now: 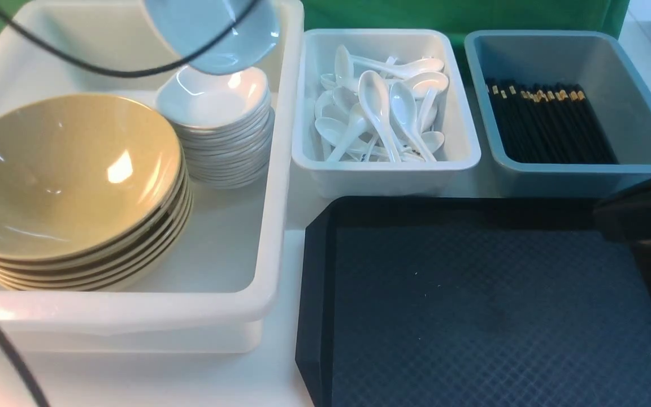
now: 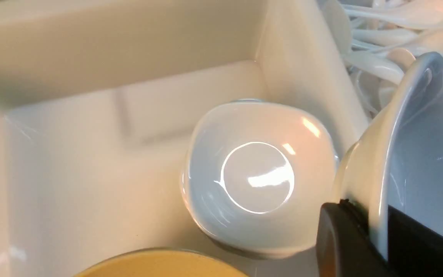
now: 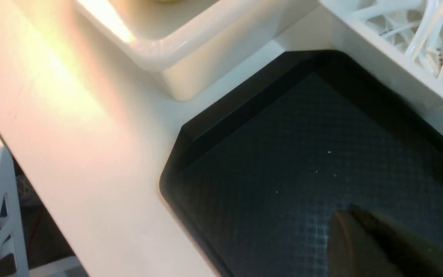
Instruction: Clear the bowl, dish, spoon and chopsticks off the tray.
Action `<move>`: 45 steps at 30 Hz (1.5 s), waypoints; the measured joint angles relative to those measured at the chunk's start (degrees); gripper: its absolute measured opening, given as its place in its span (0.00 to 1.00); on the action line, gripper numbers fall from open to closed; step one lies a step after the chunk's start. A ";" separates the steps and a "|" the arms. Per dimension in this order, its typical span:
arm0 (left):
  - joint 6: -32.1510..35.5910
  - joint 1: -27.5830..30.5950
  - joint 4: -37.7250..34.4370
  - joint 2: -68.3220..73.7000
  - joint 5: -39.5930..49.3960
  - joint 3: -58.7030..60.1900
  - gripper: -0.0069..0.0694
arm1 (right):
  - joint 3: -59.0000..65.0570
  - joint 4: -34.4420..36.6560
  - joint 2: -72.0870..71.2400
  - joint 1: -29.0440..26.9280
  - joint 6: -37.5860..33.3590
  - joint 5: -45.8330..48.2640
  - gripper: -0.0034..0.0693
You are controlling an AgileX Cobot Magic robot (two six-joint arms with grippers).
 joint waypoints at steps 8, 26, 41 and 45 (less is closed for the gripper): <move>5.94 5.99 -10.55 7.93 -9.97 5.44 0.10 | 0.00 0.07 0.02 0.00 0.71 -0.39 0.10; 14.83 5.89 -5.54 12.13 -10.62 5.02 0.87 | 0.00 0.11 0.02 0.00 1.26 -0.12 0.10; 6.96 3.28 9.77 -15.30 8.09 1.23 0.12 | 0.00 0.18 0.32 0.00 0.18 -10.91 0.11; 6.96 3.28 10.12 -25.06 8.07 13.54 0.08 | 0.00 0.18 0.38 0.00 0.05 -11.32 0.11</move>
